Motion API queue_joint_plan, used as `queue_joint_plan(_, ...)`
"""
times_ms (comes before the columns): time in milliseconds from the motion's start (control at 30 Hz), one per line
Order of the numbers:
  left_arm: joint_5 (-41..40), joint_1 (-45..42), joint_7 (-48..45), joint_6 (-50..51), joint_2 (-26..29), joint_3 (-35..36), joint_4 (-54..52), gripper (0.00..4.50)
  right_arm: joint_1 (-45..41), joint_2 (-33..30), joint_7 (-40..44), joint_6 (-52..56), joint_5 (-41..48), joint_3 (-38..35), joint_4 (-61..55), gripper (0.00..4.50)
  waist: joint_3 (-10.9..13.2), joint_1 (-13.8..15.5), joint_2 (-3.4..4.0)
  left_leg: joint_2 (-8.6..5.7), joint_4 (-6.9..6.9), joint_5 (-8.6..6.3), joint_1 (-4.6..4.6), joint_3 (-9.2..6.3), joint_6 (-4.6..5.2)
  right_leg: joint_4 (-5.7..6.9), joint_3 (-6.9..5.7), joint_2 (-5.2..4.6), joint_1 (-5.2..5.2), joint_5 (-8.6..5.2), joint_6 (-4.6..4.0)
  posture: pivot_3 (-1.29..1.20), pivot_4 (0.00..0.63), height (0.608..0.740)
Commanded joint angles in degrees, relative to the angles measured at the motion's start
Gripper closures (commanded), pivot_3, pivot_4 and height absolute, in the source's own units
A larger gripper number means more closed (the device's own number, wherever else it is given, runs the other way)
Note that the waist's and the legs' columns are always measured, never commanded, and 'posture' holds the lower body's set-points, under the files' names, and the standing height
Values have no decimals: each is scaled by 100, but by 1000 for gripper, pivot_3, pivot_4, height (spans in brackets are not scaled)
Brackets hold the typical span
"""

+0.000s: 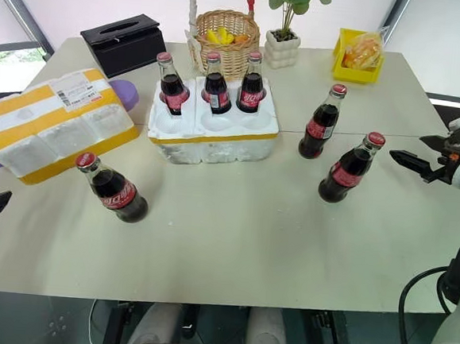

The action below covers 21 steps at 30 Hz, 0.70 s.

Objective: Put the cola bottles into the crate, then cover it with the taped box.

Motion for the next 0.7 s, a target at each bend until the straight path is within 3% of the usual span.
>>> queue_joint_plan(33,58,-12,71,-111,31,137,-89,40,-2,-65,-13,-83,63,-143,-37,0,0,-2,0,0,0,0,0,1,0,0,0,0,0,0,0,0,150,740)
queue_joint_plan(700,-177,-580,-164,229,484,-123,275,40,-138,-302,-96,8,55,-184,-165,0,0,2,0,2,3,0,0,7,0,2,0,1,1,2,1,0,150,740)
